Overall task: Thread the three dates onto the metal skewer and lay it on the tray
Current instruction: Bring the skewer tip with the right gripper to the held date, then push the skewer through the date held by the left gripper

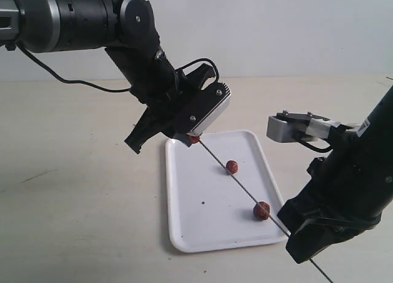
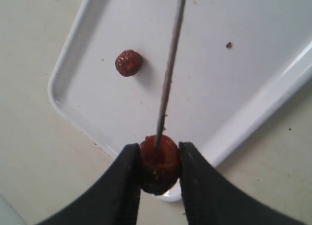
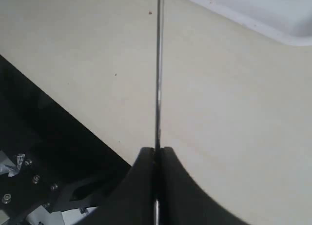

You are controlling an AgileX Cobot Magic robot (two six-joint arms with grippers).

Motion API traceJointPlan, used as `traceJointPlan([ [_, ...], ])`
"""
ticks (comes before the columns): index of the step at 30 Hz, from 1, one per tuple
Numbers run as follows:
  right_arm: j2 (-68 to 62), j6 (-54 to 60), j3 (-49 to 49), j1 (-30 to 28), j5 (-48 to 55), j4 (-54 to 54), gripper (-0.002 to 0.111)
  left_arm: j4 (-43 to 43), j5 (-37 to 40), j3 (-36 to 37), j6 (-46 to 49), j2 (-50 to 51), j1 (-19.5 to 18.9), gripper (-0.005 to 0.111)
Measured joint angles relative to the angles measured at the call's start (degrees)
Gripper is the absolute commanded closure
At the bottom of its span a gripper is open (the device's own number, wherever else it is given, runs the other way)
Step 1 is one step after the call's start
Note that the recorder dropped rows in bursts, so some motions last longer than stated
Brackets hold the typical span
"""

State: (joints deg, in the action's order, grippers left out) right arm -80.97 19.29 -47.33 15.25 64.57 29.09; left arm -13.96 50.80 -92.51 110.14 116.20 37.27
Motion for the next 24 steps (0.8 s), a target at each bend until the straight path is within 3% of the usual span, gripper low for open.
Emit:
traceJointPlan([
  [11,-3.73,1.44,-0.57,0.00,-0.84,1.93,0.108,0.14,-0.12,0.00,0.21,0.00,0.00,0.078],
  [17,-3.94,1.22,-7.50,0.00,0.01,1.55,0.108,0.49,-0.48,0.00,0.44,0.00,-0.16,0.078],
  [24,-9.02,1.20,-9.09,0.00,-2.62,2.71,0.108,-0.64,-0.28,0.00,0.67,0.00,-0.16,0.078],
])
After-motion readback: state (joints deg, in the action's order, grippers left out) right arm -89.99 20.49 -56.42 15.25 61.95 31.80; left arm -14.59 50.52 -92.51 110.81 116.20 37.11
